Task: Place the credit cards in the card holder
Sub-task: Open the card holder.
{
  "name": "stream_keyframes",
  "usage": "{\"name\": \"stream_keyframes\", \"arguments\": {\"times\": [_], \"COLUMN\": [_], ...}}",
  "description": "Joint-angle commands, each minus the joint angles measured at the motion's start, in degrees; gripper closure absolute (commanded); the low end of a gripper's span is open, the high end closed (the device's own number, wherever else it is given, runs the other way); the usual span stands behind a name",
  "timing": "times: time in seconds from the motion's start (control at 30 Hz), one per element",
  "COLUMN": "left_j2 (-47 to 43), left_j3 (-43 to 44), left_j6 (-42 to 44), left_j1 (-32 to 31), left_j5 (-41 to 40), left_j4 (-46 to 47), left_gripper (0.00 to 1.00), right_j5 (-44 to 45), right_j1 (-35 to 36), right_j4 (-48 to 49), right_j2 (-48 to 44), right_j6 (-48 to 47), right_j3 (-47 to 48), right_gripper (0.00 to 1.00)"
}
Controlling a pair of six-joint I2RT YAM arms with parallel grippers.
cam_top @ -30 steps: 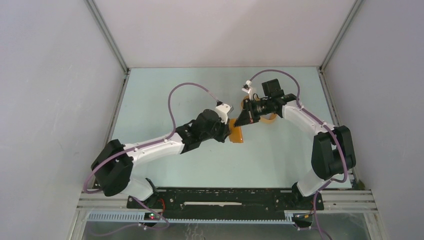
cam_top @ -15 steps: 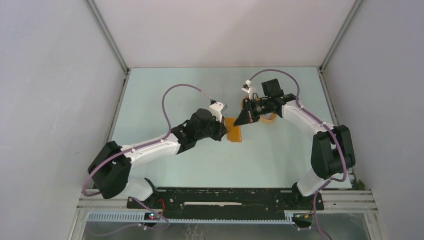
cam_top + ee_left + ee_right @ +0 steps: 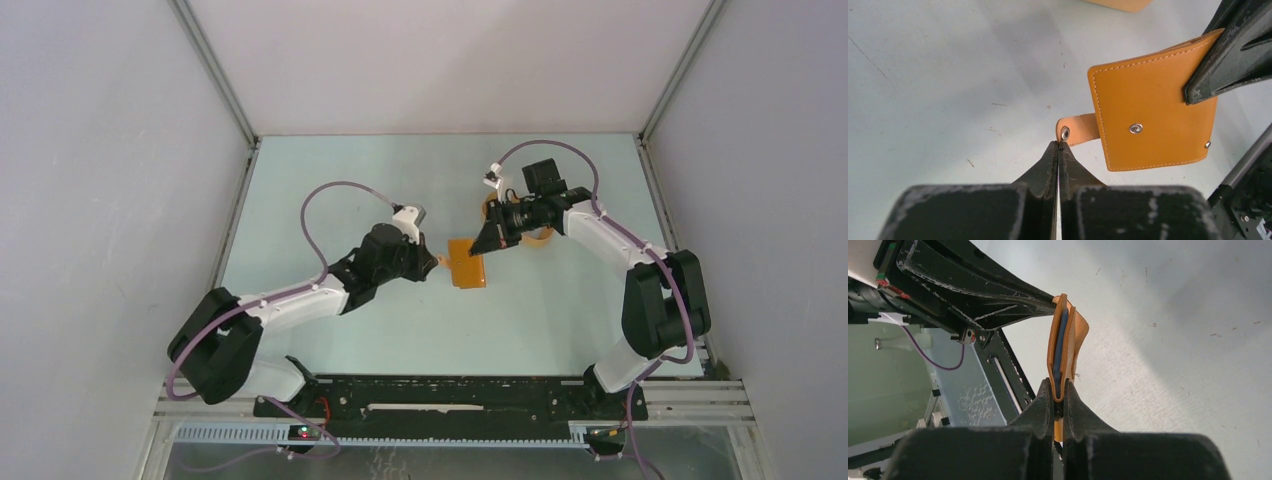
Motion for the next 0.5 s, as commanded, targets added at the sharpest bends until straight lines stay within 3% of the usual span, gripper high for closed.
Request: {"name": "stream_keyframes", "arguments": {"times": [0.0, 0.17, 0.47], "left_j2": [-3.5, -8.1, -17.6], "left_j3": [-3.5, -10.3, -18.1], "left_j6": [-3.3, -7.6, -12.5], "left_j1": [1.7, 4.7, 7.4], "left_j5": [3.7, 8.9, 15.4], "left_j4": [6.7, 13.7, 22.1], "left_gripper": [0.95, 0.66, 0.23], "right_j5": [-3.2, -7.9, -6.6], "right_j1": [-0.6, -1.6, -0.2], "right_j4": [-1.4, -3.4, -4.1], "right_j2": [-1.3, -1.5, -1.9], "right_j6": [-4.9, -10.2, -13.1], "right_j3": [1.8, 1.8, 1.8], "right_gripper": [1.0, 1.0, 1.0]}}
